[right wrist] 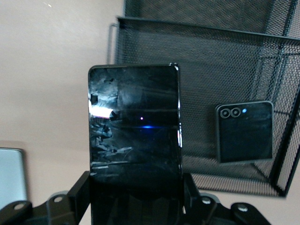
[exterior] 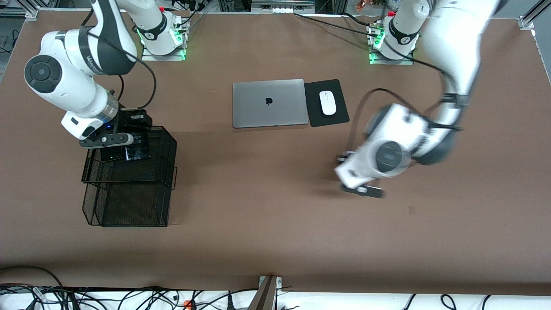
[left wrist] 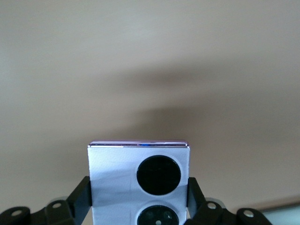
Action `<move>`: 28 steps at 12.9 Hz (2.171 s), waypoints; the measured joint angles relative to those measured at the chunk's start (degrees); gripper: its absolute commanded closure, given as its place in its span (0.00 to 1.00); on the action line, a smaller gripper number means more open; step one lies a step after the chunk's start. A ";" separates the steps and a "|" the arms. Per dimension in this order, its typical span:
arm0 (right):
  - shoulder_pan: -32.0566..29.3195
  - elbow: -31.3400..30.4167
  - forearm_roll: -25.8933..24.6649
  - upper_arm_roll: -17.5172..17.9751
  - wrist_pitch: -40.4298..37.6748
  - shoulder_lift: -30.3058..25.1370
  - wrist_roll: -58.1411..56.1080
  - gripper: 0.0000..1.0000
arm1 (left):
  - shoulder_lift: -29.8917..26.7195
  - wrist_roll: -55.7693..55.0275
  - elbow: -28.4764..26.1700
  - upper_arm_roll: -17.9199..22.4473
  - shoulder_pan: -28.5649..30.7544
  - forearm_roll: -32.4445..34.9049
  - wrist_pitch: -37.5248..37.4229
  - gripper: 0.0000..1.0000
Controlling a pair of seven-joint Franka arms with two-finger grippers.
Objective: Place phones with both arms
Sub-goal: 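Drop the black phone into the basket while the left gripper sets down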
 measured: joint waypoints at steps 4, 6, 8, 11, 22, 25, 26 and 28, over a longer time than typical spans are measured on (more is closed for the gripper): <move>0.11 -7.55 0.00 -1.78 12.10 1.42 -3.06 1.00 | 5.97 -11.65 -0.12 0.16 -7.83 -0.81 16.61 0.71; 0.26 -8.34 0.18 -1.77 15.58 3.66 -3.04 1.00 | 9.33 -15.02 -0.04 0.31 -10.65 -0.81 23.64 0.71; 0.33 -8.34 1.47 -1.74 17.90 5.96 -3.01 1.00 | 11.65 -17.09 0.34 0.44 -13.22 -0.82 25.86 0.68; 0.47 -8.30 5.52 -1.72 19.46 8.15 -3.01 0.10 | 12.13 -18.29 0.68 0.61 -14.49 -0.82 26.09 0.00; 1.08 6.52 8.90 -2.22 1.19 8.87 -3.01 0.00 | -6.42 -7.95 4.93 2.30 -0.80 -0.80 -7.46 0.00; 1.01 17.07 8.79 -3.16 -11.52 8.34 -1.73 0.00 | -13.63 -0.51 4.80 2.50 6.02 -0.79 -15.48 0.00; 1.15 18.89 8.79 -2.96 -12.83 8.34 0.72 0.00 | -15.60 3.63 4.77 2.57 8.17 -0.79 -16.87 0.00; 2.25 20.45 8.79 -0.64 -13.04 8.76 8.88 0.00 | -19.82 12.02 4.35 5.05 10.10 -0.80 -18.22 0.00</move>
